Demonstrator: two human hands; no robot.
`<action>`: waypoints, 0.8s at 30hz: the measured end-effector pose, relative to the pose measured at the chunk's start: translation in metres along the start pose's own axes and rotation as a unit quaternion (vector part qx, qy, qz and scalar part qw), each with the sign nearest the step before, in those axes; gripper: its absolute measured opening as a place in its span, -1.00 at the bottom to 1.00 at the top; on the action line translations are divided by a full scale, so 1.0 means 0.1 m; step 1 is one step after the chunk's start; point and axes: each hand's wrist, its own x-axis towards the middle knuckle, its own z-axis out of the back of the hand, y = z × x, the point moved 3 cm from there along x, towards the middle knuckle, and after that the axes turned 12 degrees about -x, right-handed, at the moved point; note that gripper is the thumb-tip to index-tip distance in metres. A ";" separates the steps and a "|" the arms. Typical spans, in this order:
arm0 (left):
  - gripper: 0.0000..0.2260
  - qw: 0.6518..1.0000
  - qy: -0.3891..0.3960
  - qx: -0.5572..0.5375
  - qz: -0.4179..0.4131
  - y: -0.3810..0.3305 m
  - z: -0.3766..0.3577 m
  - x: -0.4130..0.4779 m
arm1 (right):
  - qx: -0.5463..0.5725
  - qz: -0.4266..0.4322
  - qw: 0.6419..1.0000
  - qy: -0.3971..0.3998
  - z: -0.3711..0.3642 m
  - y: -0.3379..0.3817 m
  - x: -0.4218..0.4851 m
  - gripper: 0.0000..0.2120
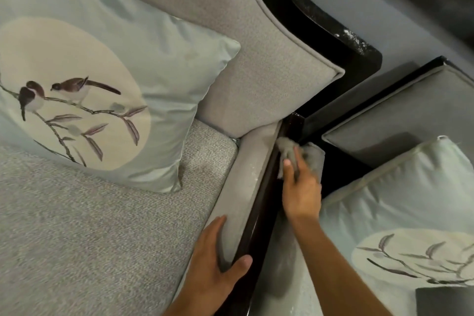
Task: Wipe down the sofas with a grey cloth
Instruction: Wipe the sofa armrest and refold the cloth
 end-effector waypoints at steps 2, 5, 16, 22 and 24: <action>-0.03 1.000 0.013 0.009 -0.008 0.02 0.01 0.02 | 0.036 -0.032 0.999 -0.007 -0.01 0.15 0.49 -0.52; -0.08 0.999 0.028 0.017 -0.023 0.01 0.02 0.03 | 0.050 -0.059 0.997 -0.013 -0.01 0.35 0.85 -0.51; -0.16 0.998 0.042 0.042 -0.006 -0.08 0.05 0.05 | -0.047 -0.009 0.998 0.039 0.07 0.25 0.47 -0.53; -0.10 0.998 0.055 0.040 0.014 -0.08 0.06 0.06 | -0.281 0.283 0.917 0.009 0.13 0.44 0.05 -0.69; -0.05 0.997 0.063 0.046 0.022 -0.09 0.06 0.06 | -0.354 0.347 0.868 -0.008 0.15 0.49 -0.04 -0.72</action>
